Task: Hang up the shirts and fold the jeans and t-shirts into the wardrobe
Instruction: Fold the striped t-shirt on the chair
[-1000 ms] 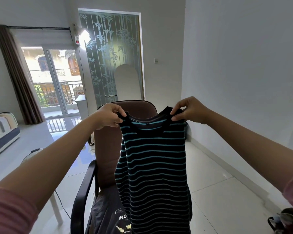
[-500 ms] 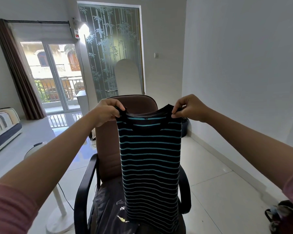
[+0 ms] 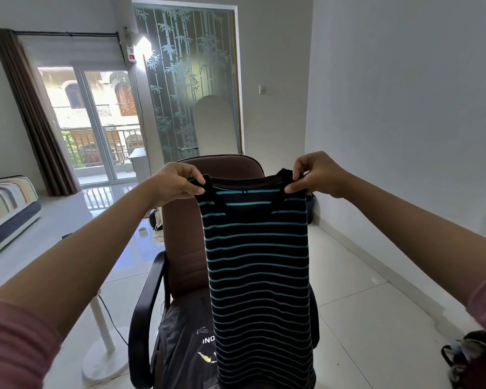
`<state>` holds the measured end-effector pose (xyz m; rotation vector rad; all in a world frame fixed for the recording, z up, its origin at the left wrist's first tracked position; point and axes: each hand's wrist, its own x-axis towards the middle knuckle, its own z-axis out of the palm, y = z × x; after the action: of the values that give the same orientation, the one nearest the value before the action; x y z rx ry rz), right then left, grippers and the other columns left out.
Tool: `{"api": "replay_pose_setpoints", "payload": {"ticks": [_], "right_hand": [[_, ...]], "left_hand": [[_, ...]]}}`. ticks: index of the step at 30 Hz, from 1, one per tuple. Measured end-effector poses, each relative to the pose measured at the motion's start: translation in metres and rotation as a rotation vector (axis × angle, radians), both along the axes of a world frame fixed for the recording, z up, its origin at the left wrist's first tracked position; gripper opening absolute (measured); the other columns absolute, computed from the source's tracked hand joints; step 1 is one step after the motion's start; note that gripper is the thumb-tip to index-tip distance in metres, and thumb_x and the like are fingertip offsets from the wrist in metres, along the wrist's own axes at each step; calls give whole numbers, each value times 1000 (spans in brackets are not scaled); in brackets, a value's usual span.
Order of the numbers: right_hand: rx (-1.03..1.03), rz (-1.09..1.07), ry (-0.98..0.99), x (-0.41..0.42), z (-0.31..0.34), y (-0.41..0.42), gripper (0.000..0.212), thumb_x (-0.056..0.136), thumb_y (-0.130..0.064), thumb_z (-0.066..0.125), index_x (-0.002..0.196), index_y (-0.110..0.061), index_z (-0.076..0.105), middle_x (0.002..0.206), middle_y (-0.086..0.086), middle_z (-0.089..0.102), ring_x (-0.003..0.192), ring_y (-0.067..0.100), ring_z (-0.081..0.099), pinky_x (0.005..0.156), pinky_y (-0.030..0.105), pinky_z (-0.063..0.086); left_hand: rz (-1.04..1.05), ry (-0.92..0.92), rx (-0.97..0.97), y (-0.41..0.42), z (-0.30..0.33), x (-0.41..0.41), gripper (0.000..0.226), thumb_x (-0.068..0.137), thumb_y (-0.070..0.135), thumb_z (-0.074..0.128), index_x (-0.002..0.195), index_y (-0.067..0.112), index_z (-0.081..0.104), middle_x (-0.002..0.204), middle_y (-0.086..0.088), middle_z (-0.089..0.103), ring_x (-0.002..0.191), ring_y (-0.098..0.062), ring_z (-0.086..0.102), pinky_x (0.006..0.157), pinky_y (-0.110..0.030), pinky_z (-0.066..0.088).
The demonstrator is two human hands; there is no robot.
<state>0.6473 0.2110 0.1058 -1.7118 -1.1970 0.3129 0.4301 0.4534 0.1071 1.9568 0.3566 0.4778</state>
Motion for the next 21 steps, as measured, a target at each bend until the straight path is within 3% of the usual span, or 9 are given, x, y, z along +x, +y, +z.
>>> {"api": "replay_pose_setpoints", "payload": {"ticks": [6, 11, 16, 21], "right_hand": [[61, 76, 133, -4, 2, -1, 38, 69, 16, 72, 62, -11, 46, 65, 6, 49, 57, 13, 54, 51, 20, 51], [13, 133, 146, -8, 6, -1, 30, 71, 16, 71, 68, -8, 54, 61, 2, 55, 53, 9, 58, 51, 17, 49], [-49, 130, 78, -11, 9, -2, 19, 73, 13, 71, 76, -4, 64, 54, -5, 63, 53, 6, 61, 52, 16, 49], [-67, 139, 60, -11, 9, 1, 18, 76, 9, 71, 74, -7, 63, 54, -8, 61, 52, 4, 58, 49, 17, 47]], "left_hand": [[-20, -69, -172, -4, -1, -2, 31, 74, -17, 63, 65, 12, 67, 84, -11, 63, 80, -20, 67, 72, -27, 59], [-12, -23, -136, -10, 1, -7, 22, 76, -17, 62, 77, 5, 64, 82, -9, 65, 73, -15, 70, 64, -22, 57], [23, 10, -77, -9, 1, -10, 34, 75, -17, 63, 66, 13, 74, 77, -1, 72, 74, -14, 71, 66, -23, 58], [87, -28, 12, -12, 3, -9, 34, 77, -18, 62, 64, 12, 69, 76, -5, 67, 72, -15, 69, 64, -25, 59]]}}
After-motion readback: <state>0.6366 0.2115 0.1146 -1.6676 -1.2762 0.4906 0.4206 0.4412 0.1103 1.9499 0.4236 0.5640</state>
